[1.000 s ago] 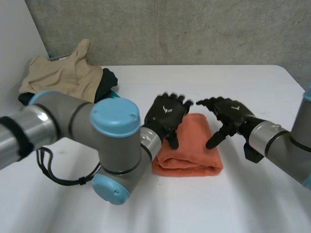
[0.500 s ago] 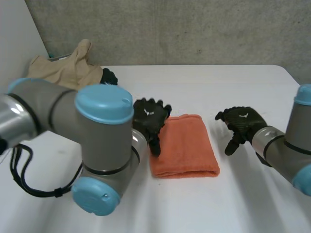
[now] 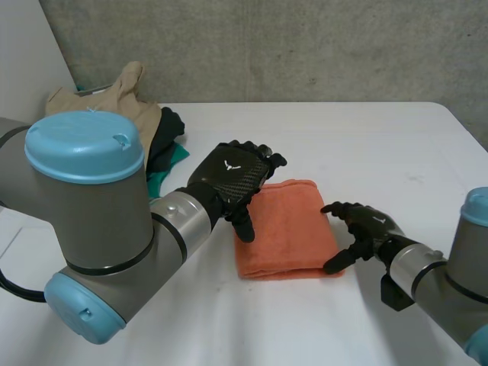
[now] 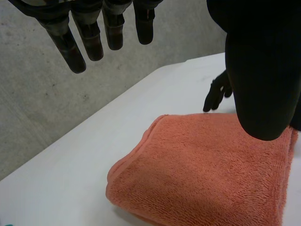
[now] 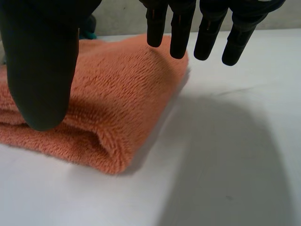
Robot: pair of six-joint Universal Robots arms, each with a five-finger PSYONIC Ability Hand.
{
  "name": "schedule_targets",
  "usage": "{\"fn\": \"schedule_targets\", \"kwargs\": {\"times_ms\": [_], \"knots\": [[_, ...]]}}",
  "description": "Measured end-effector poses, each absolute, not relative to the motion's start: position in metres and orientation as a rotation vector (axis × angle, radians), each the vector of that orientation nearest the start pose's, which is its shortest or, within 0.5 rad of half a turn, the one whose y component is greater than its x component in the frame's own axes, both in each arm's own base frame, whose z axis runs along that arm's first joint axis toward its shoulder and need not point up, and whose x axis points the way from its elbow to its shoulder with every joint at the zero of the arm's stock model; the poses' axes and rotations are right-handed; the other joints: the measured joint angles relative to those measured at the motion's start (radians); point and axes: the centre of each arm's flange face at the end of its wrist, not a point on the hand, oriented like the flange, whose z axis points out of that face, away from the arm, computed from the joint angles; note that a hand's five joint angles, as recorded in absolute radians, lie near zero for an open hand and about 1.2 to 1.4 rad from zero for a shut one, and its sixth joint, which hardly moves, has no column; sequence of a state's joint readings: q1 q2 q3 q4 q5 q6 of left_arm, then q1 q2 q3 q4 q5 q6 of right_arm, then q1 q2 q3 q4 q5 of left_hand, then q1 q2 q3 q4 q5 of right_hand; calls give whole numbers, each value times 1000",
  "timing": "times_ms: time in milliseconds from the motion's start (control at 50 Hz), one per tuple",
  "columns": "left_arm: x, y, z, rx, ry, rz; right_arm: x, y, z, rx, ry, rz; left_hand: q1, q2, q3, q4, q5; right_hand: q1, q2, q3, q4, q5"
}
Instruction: Fold the laundry.
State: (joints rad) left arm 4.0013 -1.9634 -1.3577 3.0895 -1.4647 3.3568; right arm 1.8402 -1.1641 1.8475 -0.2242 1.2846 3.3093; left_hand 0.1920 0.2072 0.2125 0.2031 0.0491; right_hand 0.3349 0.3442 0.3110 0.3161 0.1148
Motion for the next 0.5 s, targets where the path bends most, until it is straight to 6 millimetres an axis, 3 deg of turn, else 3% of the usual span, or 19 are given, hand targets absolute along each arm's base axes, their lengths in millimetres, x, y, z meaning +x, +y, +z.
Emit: {"fn": "schedule_targets", "kwargs": {"times_ms": [240, 320, 380, 500], "knots": [[-348, -190, 234, 1356, 2461, -2129, 252, -252, 107, -381, 2281, -1301, 0, 0, 0, 0, 0, 62, 20, 80, 71, 110], [-348, -190, 234, 1353, 2456, -2139, 258, -255, 107, -396, 2260, -1321, 0, 0, 0, 0, 0, 236, 275, 297, 289, 307], [-349, -191, 235, 1350, 2446, -2156, 262, -260, 105, -394, 2259, -1338, 0, 0, 0, 0, 0, 492, 657, 666, 754, 725], [-351, -191, 239, 1351, 2423, -2190, 261, -277, 109, -362, 2252, -1416, 0, 0, 0, 0, 0, 511, 750, 796, 879, 812]]}}
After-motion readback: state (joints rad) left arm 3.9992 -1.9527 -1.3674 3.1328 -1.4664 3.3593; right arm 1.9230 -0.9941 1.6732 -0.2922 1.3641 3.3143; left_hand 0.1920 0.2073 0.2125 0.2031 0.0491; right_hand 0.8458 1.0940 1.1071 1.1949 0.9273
